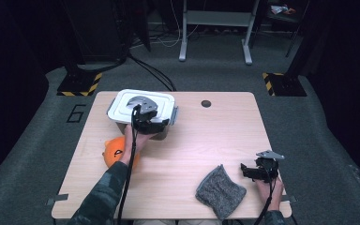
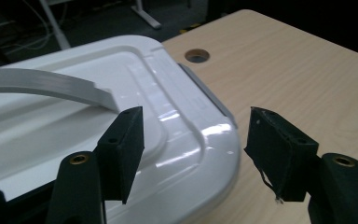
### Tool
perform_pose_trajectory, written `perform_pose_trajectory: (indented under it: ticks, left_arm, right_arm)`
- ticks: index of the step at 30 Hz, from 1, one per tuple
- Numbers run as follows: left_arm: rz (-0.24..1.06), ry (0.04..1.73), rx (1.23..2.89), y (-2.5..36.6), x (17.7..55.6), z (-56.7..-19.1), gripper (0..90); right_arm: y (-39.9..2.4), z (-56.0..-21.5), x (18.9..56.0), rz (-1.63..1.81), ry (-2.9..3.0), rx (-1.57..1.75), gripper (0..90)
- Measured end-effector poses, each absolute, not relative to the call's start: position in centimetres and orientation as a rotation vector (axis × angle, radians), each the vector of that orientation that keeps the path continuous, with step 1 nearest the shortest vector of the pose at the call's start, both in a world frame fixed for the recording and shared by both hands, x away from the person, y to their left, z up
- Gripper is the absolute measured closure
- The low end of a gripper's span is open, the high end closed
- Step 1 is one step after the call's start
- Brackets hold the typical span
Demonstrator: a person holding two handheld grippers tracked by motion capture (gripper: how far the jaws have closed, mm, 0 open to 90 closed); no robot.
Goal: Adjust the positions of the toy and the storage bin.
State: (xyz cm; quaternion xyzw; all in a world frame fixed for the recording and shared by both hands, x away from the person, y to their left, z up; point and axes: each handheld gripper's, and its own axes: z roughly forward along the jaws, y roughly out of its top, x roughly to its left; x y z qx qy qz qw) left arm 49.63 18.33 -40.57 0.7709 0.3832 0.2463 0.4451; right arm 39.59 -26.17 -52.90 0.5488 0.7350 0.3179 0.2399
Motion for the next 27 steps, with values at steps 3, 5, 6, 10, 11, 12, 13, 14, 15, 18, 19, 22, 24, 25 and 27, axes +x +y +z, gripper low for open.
perform_pose_trajectory:
  ticks: [3, 5, 6, 10, 11, 12, 13, 14, 15, 18, 19, 22, 24, 25, 27]
  left_arm:
    - [0.627, 0.995, 1.900, 18.8, 50.2, -40.3, 33.4]
    - [0.629, 1.039, 1.911, 19.1, 50.8, -40.1, 32.8]
    - [0.634, 1.044, 1.910, 19.2, 51.1, -40.1, 31.9]
    - [0.641, 1.076, 1.923, 19.2, 52.1, -40.2, 31.5]
    - [0.640, 1.082, 1.924, 19.2, 52.3, -40.2, 31.5]
    - [0.636, 1.084, 1.920, 19.3, 52.6, -40.2, 31.5]
    - [0.639, 1.076, 1.923, 19.3, 52.7, -40.3, 31.7]
    - [0.641, 1.065, 1.935, 19.2, 52.9, -40.4, 32.3]
    - [0.644, 1.059, 1.946, 19.1, 53.0, -40.5, 32.6]
    - [0.629, 1.054, 1.956, 19.1, 53.4, -41.0, 32.8]
    - [0.619, 1.055, 1.945, 19.1, 53.4, -41.0, 32.9]
    - [0.628, 1.038, 1.952, 18.9, 53.5, -41.1, 32.7]
    - [0.616, 1.028, 1.949, 18.9, 53.5, -41.1, 32.9]
    - [0.614, 1.021, 1.949, 18.8, 53.5, -41.2, 32.9]
    - [0.607, 1.008, 1.953, 18.6, 53.5, -41.2, 32.9]
  right_arm:
    - [-26.2, -52.9, 39.6, 0.871, 2.012, 1.502, 6.8]
    - [-26.2, -52.9, 39.6, 0.871, 2.012, 1.503, 6.8]
    - [-26.2, -52.9, 39.6, 0.870, 2.012, 1.503, 6.8]
    - [-26.2, -52.9, 39.6, 0.870, 2.012, 1.503, 6.8]
    - [-26.2, -52.9, 39.6, 0.870, 2.012, 1.503, 6.8]
    - [-26.2, -52.9, 39.6, 0.871, 2.012, 1.504, 6.8]
    - [-26.2, -52.9, 39.6, 0.871, 2.012, 1.504, 6.8]
    - [-26.2, -52.9, 39.6, 0.871, 2.012, 1.504, 6.8]
    - [-26.2, -52.9, 39.6, 0.871, 2.012, 1.504, 6.8]
    - [-26.2, -52.9, 39.6, 0.871, 2.012, 1.503, 6.8]
    - [-26.2, -52.9, 39.6, 0.871, 2.012, 1.503, 6.8]
    - [-26.2, -52.9, 39.6, 0.871, 2.012, 1.503, 6.8]
    - [-26.2, -52.9, 39.6, 0.871, 2.012, 1.503, 6.8]
    - [-26.2, -52.9, 39.6, 0.871, 2.012, 1.503, 6.8]
    - [-26.2, -52.9, 39.6, 0.871, 2.012, 1.503, 6.8]
